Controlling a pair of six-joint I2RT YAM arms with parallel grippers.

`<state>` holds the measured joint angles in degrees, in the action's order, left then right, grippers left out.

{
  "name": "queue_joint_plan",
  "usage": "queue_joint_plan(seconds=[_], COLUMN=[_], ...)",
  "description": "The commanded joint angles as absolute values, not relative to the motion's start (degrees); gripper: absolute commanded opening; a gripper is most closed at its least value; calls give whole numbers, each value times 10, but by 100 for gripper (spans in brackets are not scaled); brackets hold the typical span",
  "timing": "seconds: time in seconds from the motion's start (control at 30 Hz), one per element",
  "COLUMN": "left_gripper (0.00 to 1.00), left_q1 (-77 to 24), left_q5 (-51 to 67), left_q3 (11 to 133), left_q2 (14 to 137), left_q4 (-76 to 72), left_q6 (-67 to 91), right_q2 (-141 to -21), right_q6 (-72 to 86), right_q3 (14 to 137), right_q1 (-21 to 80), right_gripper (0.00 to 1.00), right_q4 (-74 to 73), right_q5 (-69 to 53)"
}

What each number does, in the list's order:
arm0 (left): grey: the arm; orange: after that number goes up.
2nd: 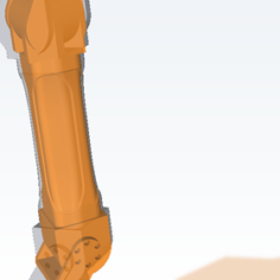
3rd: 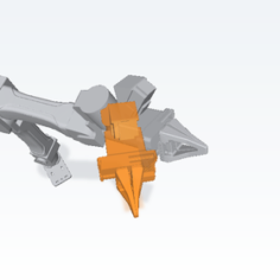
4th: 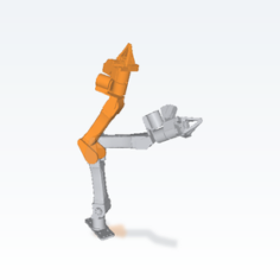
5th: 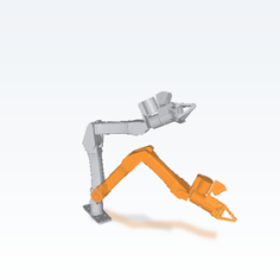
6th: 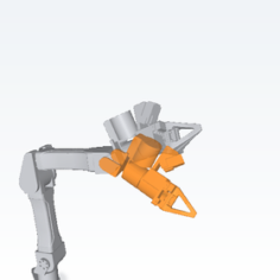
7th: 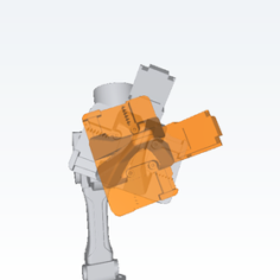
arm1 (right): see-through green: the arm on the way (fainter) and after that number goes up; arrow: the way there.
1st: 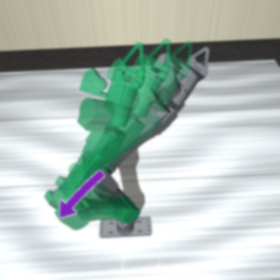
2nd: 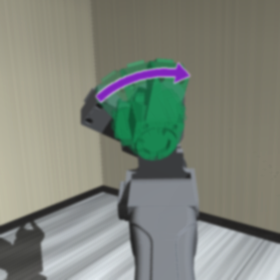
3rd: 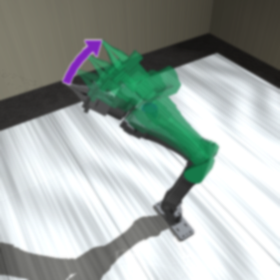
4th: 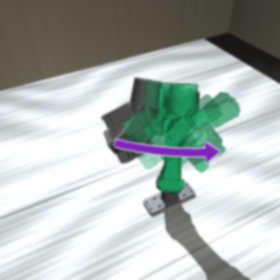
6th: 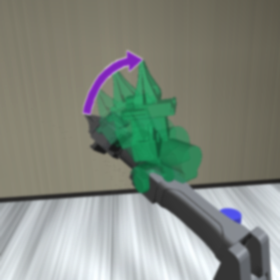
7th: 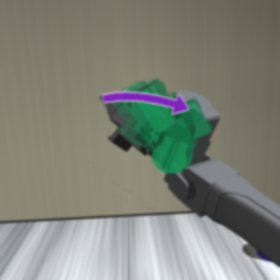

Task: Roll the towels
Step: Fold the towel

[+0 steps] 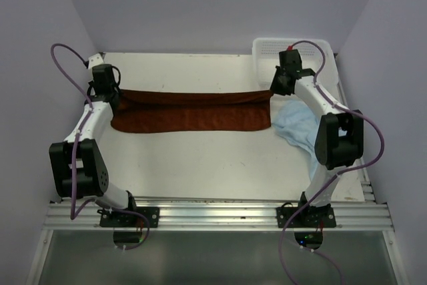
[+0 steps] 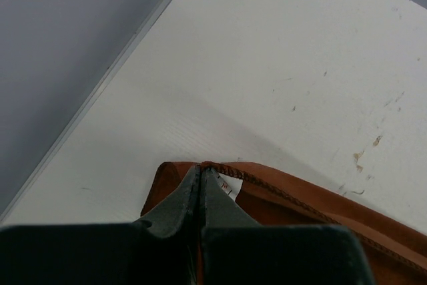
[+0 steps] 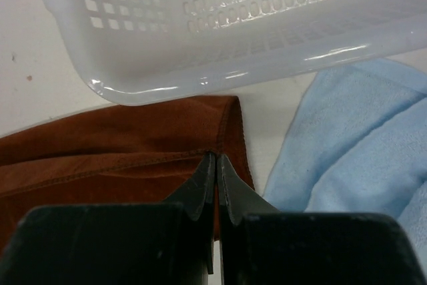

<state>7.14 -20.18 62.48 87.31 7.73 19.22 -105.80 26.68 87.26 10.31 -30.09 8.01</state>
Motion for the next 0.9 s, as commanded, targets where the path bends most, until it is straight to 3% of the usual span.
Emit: queue_joint_plan(seconds=[0.0,0.87], left_gripper=[0,0], left_q1=[86,99], left_q5=[-201,-211], left_q3=[619,566], left_q2=[874,881], left_q4=[37,27], left_q6=[166,142], right_q2=[-1009,-982], right_q6=[251,248], right_q3=[854,726], right_q1=[93,93], right_gripper=[0,0], right_q4=[-269,-245], right_q5=[62,33])
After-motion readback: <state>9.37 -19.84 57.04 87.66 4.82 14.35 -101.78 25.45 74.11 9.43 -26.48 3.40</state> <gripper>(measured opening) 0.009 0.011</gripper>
